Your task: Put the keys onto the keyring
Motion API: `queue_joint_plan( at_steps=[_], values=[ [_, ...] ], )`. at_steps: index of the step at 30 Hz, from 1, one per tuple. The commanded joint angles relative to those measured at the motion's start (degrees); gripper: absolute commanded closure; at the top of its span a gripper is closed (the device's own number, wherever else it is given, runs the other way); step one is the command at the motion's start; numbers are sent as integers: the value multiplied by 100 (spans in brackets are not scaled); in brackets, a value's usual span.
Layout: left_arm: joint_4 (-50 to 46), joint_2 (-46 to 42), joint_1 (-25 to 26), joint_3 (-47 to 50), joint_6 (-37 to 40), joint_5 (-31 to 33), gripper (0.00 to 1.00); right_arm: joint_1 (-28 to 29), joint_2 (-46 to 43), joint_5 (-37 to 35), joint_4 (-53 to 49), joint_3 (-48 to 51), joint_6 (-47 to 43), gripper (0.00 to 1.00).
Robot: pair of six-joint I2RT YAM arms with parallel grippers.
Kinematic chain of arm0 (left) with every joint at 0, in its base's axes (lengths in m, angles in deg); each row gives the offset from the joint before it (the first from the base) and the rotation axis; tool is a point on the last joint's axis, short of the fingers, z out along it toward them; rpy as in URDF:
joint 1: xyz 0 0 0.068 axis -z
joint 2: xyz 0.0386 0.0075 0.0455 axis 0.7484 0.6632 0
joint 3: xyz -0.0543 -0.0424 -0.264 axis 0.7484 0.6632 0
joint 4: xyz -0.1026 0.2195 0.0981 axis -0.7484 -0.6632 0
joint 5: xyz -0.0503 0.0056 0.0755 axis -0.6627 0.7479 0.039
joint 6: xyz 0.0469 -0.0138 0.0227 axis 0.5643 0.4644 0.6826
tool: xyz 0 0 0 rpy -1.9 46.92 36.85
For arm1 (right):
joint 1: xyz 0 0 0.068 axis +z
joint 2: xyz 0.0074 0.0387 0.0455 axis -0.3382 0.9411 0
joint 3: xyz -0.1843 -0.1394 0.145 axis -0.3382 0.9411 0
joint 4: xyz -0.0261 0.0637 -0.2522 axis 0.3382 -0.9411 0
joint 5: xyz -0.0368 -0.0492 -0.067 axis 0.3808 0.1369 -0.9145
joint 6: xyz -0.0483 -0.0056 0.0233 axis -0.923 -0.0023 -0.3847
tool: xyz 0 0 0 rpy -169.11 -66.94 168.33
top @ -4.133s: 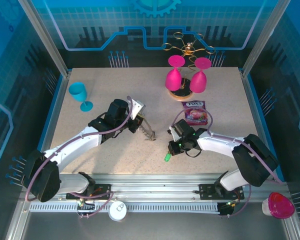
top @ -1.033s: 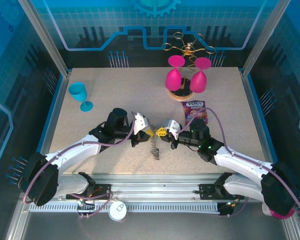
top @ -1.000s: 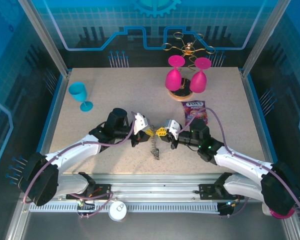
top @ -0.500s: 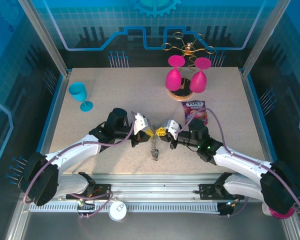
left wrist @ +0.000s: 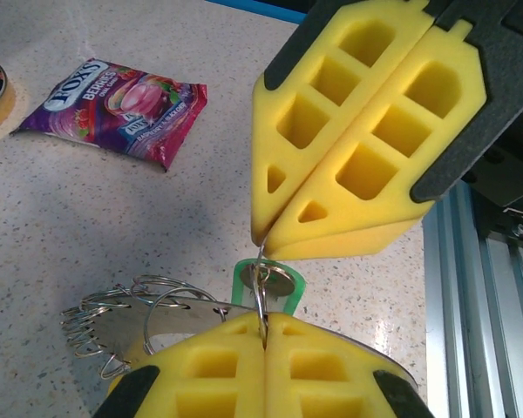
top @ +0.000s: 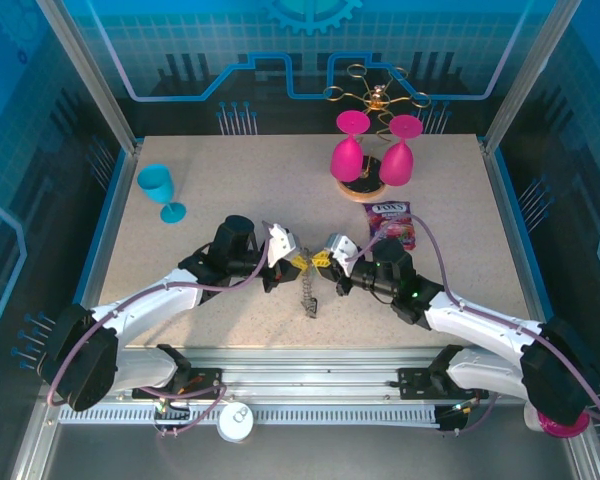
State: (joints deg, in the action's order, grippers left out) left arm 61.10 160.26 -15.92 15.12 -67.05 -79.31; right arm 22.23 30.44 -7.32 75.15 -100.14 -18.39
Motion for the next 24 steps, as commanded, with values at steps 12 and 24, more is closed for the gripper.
queue_joint_plan(
  at_steps=[12,24],
  values=[
    [380,-244,56,-5,158,18,100,142,196,-902,-113,-331,724,100],
    [485,-279,59,21,35,-17,100,432,549,-1716,579,-229,1617,100]
  ],
)
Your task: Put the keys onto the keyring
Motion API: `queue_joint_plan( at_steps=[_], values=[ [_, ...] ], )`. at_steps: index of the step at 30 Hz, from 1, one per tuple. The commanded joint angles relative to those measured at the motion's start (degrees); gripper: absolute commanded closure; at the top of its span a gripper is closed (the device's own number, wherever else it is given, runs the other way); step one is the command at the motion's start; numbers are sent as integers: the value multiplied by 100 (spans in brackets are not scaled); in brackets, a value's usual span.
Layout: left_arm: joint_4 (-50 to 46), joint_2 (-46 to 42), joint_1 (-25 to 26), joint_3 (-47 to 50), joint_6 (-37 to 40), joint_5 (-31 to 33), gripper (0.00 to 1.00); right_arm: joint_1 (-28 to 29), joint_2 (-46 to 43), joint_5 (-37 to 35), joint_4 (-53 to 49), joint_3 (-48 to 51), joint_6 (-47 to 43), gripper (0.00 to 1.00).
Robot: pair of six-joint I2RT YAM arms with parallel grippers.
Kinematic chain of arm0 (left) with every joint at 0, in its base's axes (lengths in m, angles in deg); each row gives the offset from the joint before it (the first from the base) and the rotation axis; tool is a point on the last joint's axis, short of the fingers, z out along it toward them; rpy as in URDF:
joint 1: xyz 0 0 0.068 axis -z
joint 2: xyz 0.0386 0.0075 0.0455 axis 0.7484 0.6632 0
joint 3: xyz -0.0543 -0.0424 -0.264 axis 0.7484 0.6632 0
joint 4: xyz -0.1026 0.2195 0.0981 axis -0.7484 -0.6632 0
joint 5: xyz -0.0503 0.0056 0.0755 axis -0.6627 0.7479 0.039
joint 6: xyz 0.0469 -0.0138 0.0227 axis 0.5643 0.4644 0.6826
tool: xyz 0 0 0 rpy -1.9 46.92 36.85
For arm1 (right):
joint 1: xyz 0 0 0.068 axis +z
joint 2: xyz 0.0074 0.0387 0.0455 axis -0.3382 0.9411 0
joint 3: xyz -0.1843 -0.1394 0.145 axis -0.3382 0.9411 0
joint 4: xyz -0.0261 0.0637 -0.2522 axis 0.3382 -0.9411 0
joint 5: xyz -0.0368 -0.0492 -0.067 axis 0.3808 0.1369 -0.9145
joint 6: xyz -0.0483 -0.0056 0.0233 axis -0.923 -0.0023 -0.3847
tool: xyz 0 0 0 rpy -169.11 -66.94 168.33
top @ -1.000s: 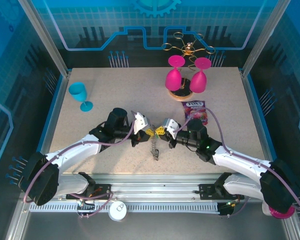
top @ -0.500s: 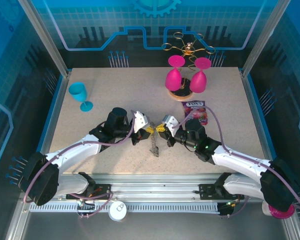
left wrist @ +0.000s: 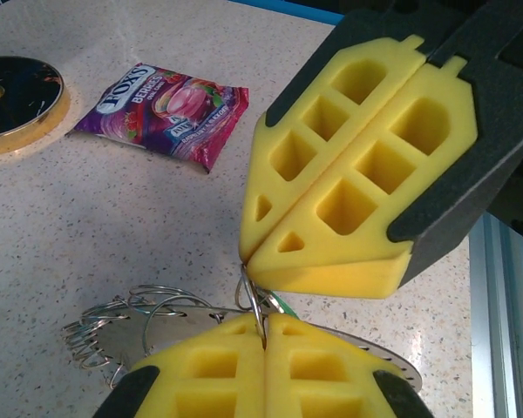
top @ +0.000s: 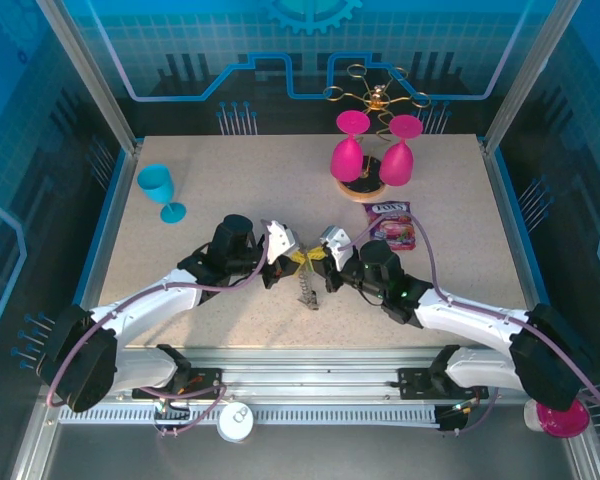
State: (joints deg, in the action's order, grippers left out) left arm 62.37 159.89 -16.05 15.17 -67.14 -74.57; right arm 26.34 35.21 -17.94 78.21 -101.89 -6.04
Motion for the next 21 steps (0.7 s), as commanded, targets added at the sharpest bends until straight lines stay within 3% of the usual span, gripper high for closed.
queue_joint_plan(
  at_steps=[1,13,21],
  values=[
    [367,-252,69,26,53,-465,100,21,47,-770,253,-20,487,100],
    [439,-320,67,78,140,-323,100,49,-66,-1181,278,52,1068,100],
    [634,-348,82,139,118,235,100,99,-20,-1200,628,179,1669,100]
  ],
)
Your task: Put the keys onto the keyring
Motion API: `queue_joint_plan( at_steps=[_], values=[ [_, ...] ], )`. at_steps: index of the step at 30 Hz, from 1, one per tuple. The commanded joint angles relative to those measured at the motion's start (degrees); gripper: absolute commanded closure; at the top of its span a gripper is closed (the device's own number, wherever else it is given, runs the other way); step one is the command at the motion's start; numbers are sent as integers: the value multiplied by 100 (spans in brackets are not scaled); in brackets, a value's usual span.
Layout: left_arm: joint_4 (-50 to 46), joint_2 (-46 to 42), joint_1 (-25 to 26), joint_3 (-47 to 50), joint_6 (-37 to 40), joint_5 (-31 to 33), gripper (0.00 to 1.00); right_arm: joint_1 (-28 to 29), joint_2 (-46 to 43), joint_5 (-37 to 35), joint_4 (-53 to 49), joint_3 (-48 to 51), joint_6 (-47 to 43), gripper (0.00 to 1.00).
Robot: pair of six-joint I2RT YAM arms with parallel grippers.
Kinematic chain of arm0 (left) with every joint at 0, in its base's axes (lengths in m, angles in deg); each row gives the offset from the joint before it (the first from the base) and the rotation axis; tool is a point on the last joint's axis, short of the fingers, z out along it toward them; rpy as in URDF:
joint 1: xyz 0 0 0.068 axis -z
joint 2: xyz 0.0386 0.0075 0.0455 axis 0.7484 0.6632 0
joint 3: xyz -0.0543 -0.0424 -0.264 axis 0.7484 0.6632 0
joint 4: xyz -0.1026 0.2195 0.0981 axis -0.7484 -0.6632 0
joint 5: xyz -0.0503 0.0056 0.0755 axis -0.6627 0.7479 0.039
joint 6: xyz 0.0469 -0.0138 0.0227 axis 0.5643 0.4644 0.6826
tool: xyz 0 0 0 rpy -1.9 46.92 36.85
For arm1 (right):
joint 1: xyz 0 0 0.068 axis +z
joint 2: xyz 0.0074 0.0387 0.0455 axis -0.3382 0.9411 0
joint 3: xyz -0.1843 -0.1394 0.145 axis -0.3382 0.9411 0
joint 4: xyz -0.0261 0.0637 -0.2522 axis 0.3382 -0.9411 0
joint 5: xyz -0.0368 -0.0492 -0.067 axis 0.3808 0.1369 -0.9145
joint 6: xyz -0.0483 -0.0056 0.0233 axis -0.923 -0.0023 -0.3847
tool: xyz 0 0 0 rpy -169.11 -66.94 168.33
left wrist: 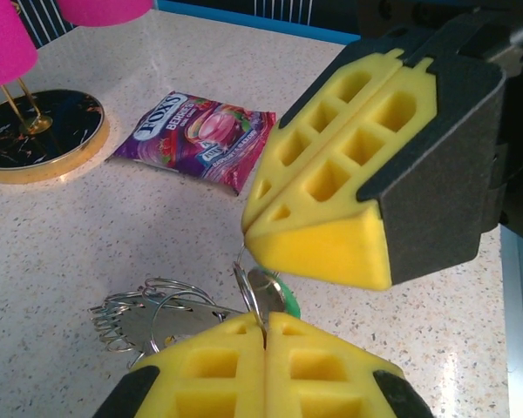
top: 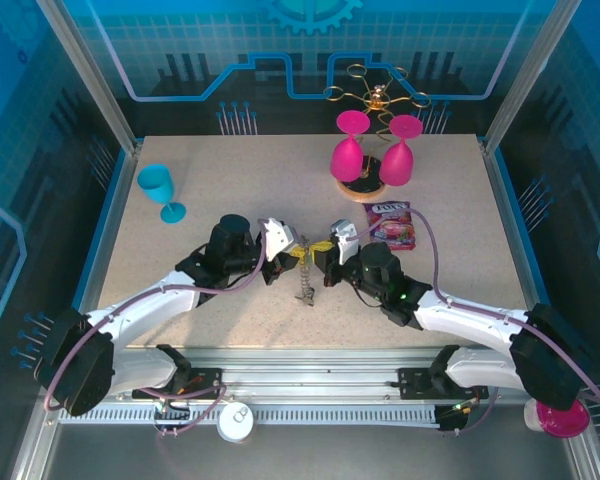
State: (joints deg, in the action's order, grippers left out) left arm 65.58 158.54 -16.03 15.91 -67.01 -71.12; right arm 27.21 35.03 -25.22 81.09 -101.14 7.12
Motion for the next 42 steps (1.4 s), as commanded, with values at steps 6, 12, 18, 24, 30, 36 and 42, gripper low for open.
queue_joint_plan(
  at_steps=[6,12,18,24,30,36,42],
  values=[
    [476,-268,84,132,93,39,100,12,129,-462,498,128,598,100],
    [642,-348,84,207,92,61,100,12,228,-297,491,115,699,100],
    [699,-401,87,242,135,174,100,-44,45,186,205,159,669,75],
    [831,-492,83,304,113,110,100,-784,-610,1311,-772,146,-90,49],
    [1012,-542,78,382,-13,-419,100,-1532,-993,3384,-333,451,-2292,52],
    [1168,-570,84,469,-17,-813,100,-1626,-629,4642,-683,-85,-3445,57],
    [1179,-585,84,506,36,-873,100,-1625,-172,4792,-338,-250,-3173,60]
  ],
)
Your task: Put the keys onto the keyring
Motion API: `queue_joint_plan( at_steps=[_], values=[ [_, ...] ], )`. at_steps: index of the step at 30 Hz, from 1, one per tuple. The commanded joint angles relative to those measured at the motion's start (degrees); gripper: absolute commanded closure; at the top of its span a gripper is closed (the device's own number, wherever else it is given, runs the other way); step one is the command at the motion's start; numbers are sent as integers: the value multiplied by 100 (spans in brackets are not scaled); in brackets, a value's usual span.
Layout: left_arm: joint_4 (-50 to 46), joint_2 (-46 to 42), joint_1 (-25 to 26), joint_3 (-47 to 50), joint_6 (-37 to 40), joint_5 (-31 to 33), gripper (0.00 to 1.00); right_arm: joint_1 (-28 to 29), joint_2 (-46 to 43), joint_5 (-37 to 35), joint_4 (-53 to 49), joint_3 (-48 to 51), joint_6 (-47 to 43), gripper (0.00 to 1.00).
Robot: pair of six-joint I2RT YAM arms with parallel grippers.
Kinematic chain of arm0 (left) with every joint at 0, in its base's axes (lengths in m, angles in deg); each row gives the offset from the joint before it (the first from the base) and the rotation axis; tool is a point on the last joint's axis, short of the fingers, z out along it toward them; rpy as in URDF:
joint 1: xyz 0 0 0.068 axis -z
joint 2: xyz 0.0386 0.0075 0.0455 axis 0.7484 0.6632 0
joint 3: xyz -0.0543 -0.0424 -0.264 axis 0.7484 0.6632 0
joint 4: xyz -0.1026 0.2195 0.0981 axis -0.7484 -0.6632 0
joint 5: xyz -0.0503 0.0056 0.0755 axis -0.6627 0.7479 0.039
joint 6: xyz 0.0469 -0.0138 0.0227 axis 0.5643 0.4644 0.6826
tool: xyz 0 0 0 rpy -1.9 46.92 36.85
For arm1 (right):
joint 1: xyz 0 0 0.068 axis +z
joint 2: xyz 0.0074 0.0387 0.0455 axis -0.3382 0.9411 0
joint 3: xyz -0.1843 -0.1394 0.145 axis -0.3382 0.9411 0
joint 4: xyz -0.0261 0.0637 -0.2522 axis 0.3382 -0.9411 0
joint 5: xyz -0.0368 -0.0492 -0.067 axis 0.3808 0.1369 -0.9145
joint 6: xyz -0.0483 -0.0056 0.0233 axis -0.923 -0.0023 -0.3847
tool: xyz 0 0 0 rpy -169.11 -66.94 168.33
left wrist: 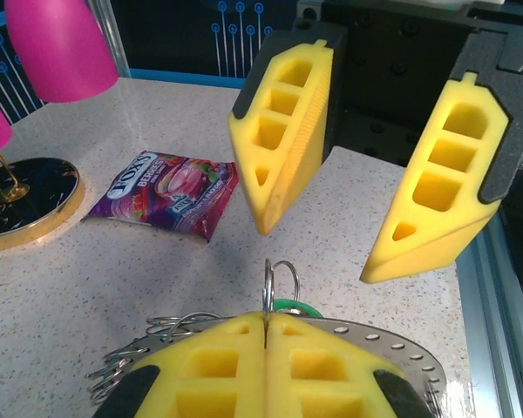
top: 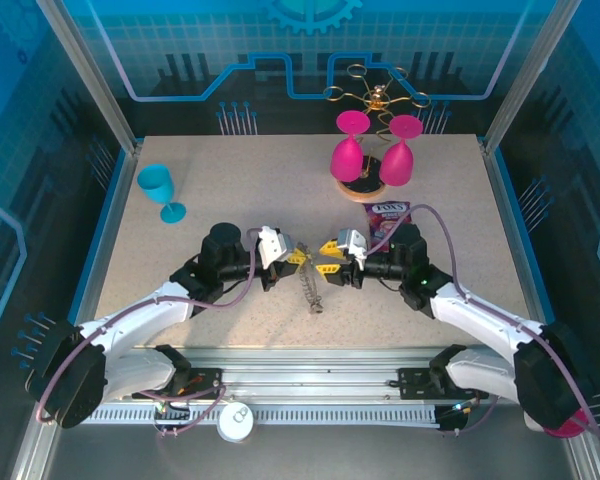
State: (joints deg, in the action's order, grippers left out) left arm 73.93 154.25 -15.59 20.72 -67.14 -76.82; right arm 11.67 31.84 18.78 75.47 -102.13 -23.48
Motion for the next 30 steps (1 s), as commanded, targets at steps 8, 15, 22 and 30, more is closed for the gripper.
queue_joint_plan(
  at_steps=[8,15,22,30],
  values=[
    [433,-203,45,67,37,-432,100,-16,554,488,653,-242,181,75],
    [467,-184,43,75,27,-472,100,-1,644,578,930,-246,289,87],
    [43,-157,38,-124,103,-146,100,0,565,768,111,-566,-47,100],
    [-1043,12,53,-656,523,174,85,222,614,638,-2838,-1689,-1442,100]
  ],
)
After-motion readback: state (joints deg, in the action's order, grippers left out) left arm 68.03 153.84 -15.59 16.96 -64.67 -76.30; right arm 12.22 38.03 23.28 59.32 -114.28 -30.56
